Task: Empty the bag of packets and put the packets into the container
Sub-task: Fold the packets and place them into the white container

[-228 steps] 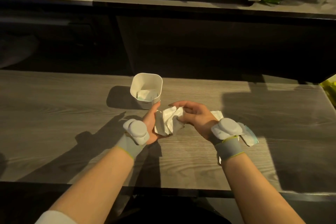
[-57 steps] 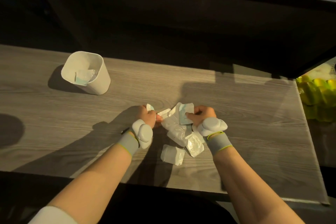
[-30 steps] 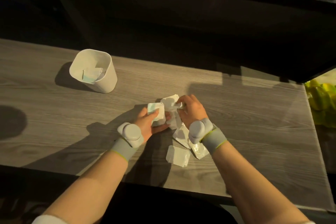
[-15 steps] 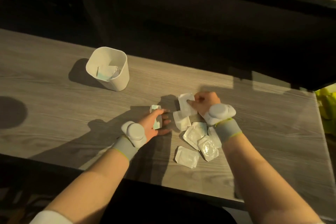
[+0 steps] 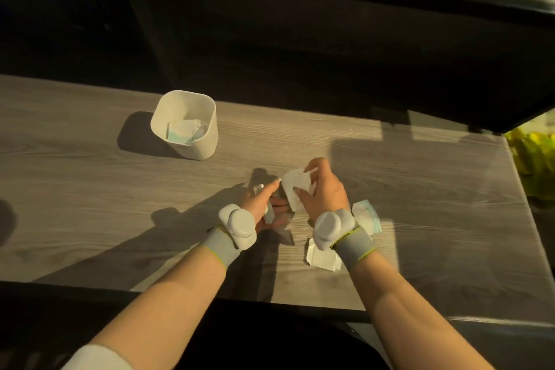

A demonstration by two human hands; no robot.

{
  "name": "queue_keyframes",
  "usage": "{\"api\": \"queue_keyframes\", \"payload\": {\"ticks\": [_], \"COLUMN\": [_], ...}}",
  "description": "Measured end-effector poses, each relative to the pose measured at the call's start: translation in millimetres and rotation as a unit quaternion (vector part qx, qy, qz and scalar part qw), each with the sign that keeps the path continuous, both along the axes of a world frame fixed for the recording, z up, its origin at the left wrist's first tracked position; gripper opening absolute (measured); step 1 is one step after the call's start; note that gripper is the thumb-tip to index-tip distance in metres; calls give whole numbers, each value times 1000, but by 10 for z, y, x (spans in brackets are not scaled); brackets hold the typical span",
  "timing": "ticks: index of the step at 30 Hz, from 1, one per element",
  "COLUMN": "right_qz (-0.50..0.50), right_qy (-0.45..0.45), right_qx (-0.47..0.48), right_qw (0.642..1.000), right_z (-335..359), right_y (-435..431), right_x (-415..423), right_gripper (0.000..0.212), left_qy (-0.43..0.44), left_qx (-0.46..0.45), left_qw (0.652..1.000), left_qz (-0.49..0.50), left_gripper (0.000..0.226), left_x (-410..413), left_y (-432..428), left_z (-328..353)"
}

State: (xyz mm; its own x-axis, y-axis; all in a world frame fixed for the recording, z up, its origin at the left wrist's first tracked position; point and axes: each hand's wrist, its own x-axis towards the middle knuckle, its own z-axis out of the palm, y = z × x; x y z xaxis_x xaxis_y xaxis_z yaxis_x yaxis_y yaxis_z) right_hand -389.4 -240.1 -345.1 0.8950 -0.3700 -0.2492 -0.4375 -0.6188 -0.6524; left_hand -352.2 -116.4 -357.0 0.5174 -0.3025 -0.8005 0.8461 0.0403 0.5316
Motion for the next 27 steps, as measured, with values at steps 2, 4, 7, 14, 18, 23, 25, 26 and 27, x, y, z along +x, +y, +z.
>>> {"api": "queue_keyframes", "payload": {"ticks": [2, 4, 7, 14, 18, 23, 25, 26, 27], "right_qz": [59, 114, 155, 94, 48, -79, -51, -35, -25], "right_qy": [-36, -26, -14, -2, -46, -106, -31, 0, 11], "right_qx": [-3, -15, 8, 147, 202, 221, 229, 267, 313], "right_qw": [998, 993, 988, 985, 977, 966, 972, 963, 949], "right_z": [119, 175, 217, 385, 447, 527, 553, 573, 590], "right_y": [181, 330, 415, 557, 635, 585, 626, 677, 733], "right_x": [-3, 11, 44, 138, 208, 308, 381, 420, 447], "right_gripper": [37, 36, 35, 37, 28, 10, 11, 14, 16], "left_qy": [-11, -4, -12, -22, -30, -85, -116, -127, -135], "left_qx": [-36, -83, -101, -137, -168, -187, -193, -195, -200], "left_qw": [999, 996, 994, 990, 985, 977, 971, 970, 968], "left_qz": [-33, -43, -33, 13, 11, 61, 76, 70, 67], "left_gripper": [27, 24, 30, 34, 37, 36, 32, 30, 28], "left_x": [0, 19, 73, 247, 344, 519, 612, 662, 698], "left_y": [42, 106, 193, 425, 506, 597, 596, 595, 606], "left_z": [64, 152, 151, 145, 173, 333, 421, 451, 466]}}
